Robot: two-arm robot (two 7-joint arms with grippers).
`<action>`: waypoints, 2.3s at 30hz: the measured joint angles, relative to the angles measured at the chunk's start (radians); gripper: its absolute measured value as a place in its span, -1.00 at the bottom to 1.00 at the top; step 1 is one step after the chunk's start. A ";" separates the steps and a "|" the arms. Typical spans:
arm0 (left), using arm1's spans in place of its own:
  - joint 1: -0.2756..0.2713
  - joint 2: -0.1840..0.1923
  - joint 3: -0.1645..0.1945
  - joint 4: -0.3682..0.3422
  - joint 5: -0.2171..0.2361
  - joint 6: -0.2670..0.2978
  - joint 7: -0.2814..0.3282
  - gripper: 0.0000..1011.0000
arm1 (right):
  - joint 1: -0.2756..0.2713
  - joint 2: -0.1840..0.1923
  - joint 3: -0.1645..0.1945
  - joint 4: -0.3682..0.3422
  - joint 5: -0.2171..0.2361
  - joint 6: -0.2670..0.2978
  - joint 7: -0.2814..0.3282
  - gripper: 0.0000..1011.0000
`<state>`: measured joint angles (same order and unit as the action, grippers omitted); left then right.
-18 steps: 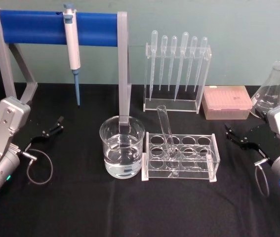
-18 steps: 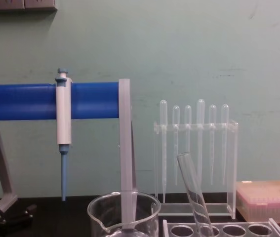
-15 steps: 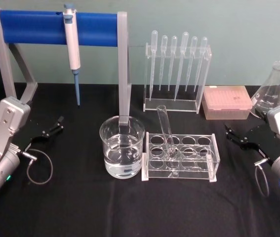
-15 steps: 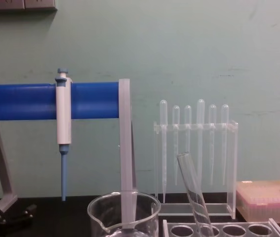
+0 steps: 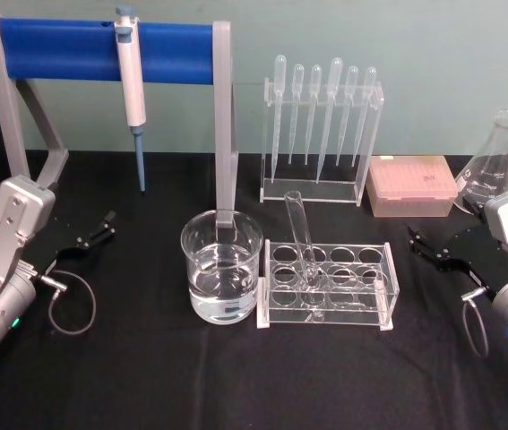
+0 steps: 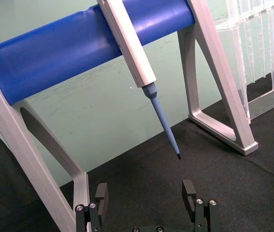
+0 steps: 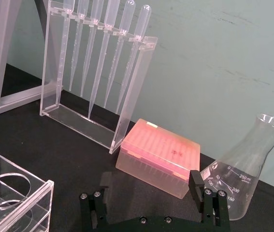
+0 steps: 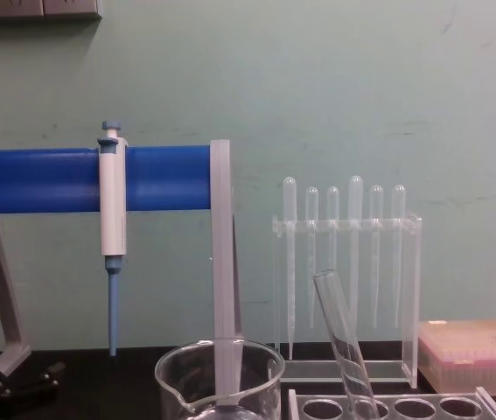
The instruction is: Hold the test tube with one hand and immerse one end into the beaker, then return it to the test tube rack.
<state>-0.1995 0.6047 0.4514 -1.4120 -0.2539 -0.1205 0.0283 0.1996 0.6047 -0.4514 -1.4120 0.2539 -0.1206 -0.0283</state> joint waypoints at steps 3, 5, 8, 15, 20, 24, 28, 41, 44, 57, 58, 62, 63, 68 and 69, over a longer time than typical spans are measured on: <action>0.000 0.000 0.000 0.000 0.000 0.000 0.000 0.98 | 0.000 0.000 0.000 0.000 0.000 0.000 0.000 0.98; 0.000 0.000 0.000 0.000 0.000 0.000 0.000 0.98 | 0.000 0.000 0.000 0.000 0.000 0.000 0.000 0.98; 0.000 0.000 0.000 0.000 0.000 0.000 0.000 0.98 | 0.000 0.000 0.000 0.000 0.000 0.000 0.000 0.98; 0.000 0.000 0.000 0.000 0.000 0.000 0.000 0.98 | -0.018 0.007 0.011 -0.027 -0.001 0.002 -0.003 0.98; 0.000 0.000 0.000 0.000 0.000 0.000 0.000 0.98 | -0.106 0.046 0.053 -0.157 -0.003 0.021 -0.028 0.98; 0.000 0.000 0.000 0.000 0.000 0.000 0.000 0.98 | -0.172 0.079 0.081 -0.264 0.011 0.033 -0.024 0.98; 0.000 0.000 0.000 0.000 0.000 0.000 0.000 0.98 | -0.195 0.096 0.085 -0.331 0.060 0.042 0.052 0.98; 0.000 0.000 0.000 0.000 0.000 0.000 0.000 0.98 | 0.015 0.017 -0.046 -0.263 0.126 0.185 0.387 0.98; 0.000 0.000 0.000 0.000 0.000 0.000 0.000 0.98 | 0.060 -0.015 -0.062 -0.225 0.125 0.210 0.425 0.98; 0.000 0.000 0.000 0.000 0.000 0.000 0.000 0.98 | 0.126 -0.070 -0.082 -0.186 0.106 0.266 0.498 0.97; 0.000 0.000 0.000 0.000 0.000 0.000 0.000 0.98 | 0.125 -0.071 -0.082 -0.188 0.098 0.269 0.499 0.95; 0.000 0.000 0.000 0.000 0.000 0.000 0.000 0.98 | 0.121 -0.075 -0.076 -0.198 0.080 0.277 0.494 0.76; 0.000 0.000 0.000 0.000 0.000 0.000 0.000 0.98 | 0.119 -0.076 -0.073 -0.200 0.077 0.278 0.492 0.73; 0.000 0.000 0.000 0.000 0.000 0.000 0.000 0.98 | 0.105 -0.080 -0.055 -0.216 0.065 0.280 0.484 0.45; 0.000 0.000 0.000 0.000 0.000 0.000 0.000 0.98 | 0.101 -0.081 -0.052 -0.219 0.064 0.280 0.483 0.41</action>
<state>-0.1995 0.6047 0.4514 -1.4120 -0.2539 -0.1206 0.0283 0.3011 0.5235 -0.5031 -1.6310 0.3177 0.1598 0.4547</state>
